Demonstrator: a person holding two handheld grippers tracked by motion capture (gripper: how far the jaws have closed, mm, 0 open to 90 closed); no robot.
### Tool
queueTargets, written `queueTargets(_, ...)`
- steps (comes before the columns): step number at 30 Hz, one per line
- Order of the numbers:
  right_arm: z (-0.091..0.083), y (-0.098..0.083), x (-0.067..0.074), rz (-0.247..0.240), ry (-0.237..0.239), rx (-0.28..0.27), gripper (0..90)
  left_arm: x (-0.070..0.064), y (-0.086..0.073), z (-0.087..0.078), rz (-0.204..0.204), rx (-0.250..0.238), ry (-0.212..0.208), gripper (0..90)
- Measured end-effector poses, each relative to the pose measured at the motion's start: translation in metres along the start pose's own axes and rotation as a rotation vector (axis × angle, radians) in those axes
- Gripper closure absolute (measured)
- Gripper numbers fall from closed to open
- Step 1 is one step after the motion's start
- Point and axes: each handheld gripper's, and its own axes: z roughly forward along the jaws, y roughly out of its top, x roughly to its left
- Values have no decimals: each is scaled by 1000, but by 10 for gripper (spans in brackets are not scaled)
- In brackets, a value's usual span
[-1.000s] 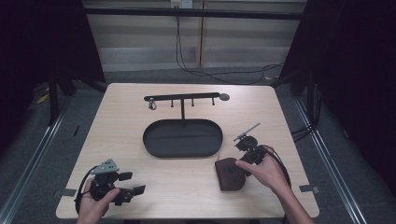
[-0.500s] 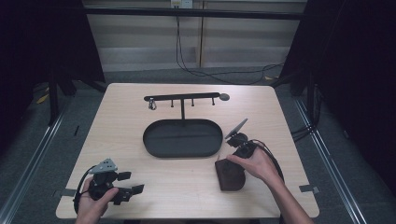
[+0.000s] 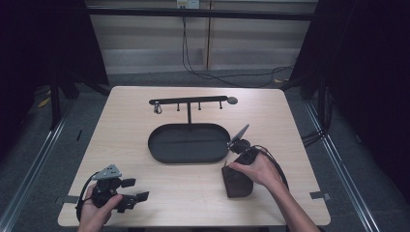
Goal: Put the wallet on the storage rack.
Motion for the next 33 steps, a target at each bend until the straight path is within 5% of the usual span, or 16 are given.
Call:
queueTargets(4,1,1,-2,7,19,7,116,0,0,0,3,0,2,203)
queueTargets(7,4,3,-4,23,78,8,140,1,0,0,5,2,-2,203)
queueTargets(10,7,8,2,9,198,-6,396,1,0,0,1,-3,0,202)
queueTargets(14,7,15,17,-9,128,16,412,1,-1,-1,-4,1,-4,203)
queueTargets(33,-28,11,22,-24,63,-2,613,0,-1,1,0,9,-2,202)
